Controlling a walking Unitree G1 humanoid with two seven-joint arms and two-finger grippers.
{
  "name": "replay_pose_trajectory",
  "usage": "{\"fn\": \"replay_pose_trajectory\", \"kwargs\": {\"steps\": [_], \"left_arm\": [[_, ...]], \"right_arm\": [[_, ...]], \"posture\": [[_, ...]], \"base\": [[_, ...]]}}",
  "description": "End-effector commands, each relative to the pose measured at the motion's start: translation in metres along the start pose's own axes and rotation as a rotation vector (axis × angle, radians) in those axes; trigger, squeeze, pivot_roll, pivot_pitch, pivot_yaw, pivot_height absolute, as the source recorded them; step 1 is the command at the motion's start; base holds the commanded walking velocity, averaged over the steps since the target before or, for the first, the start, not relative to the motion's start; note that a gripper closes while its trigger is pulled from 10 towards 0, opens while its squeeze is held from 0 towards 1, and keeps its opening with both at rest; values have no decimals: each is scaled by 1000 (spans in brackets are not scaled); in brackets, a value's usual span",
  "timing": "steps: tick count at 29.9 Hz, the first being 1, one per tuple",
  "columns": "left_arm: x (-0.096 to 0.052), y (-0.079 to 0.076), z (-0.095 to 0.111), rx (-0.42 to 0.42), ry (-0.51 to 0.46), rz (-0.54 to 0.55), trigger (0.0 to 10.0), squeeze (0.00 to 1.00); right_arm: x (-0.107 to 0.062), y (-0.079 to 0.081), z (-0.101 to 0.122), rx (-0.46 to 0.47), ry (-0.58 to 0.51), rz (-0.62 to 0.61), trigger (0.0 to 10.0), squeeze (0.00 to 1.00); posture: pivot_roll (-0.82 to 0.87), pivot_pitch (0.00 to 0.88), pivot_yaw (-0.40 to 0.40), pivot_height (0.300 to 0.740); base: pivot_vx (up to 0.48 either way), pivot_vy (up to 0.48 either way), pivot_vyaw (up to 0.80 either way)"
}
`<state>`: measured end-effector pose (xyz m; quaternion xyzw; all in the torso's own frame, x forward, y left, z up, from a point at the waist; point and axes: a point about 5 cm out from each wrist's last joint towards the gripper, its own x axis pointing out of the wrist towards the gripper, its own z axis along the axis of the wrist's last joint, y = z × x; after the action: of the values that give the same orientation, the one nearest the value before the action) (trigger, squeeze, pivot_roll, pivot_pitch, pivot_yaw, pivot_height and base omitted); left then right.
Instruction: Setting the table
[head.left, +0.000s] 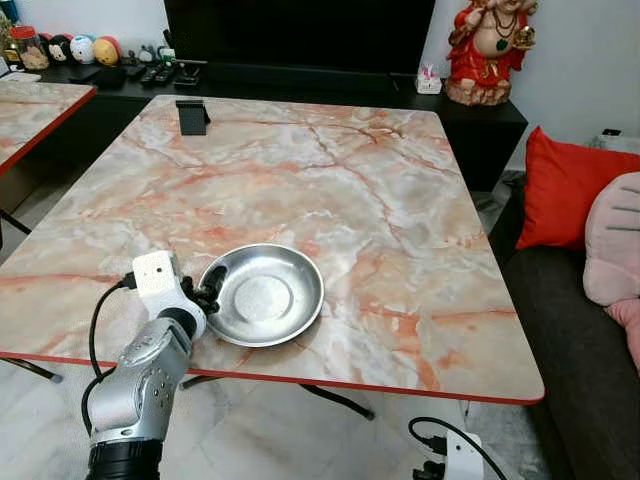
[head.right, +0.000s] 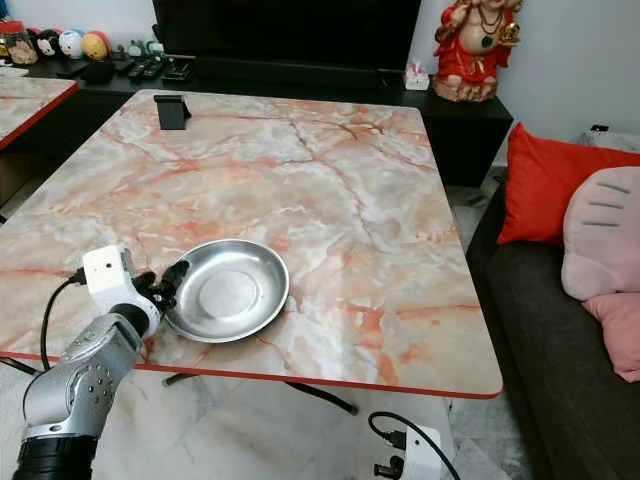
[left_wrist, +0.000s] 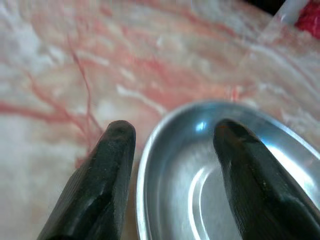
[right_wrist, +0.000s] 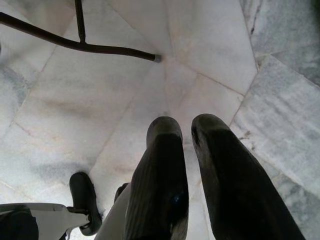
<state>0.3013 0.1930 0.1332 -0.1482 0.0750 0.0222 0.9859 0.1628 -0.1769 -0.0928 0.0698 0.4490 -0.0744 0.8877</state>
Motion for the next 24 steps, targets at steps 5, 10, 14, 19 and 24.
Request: {"fn": "replay_pose_trajectory", "kwargs": {"steps": [5, 10, 14, 19, 24], "left_arm": [[-6, -1, 16, 130, -125, 4, 10000, 0], [-11, -5, 18, 345, -231, 6, 10000, 0], [-13, -17, 11, 422, -272, -73, 10000, 0], [-8, -29, 4, 469, -276, -133, 10000, 0], [-2, -33, 6, 470, -309, -151, 10000, 0]], "right_arm": [[0, 0, -1, 6, 7, -5, 10000, 0], [-1, -1, -3, 8, 4, -13, 10000, 0], [-2, -10, -1, 16, -13, -28, 10000, 0], [-2, -23, 4, 41, -49, -61, 10000, 0], [-3, -29, 4, 54, -49, -81, 10000, 0]], "posture": [[60, 0, -43, 740], [56, 0, -38, 740], [63, 0, -41, 740], [44, 0, -26, 740], [37, 0, -21, 740]], "base": [[0, 0, 0], [0, 0, 0], [0, 0, 0], [0, 0, 0], [0, 0, 0]]}}
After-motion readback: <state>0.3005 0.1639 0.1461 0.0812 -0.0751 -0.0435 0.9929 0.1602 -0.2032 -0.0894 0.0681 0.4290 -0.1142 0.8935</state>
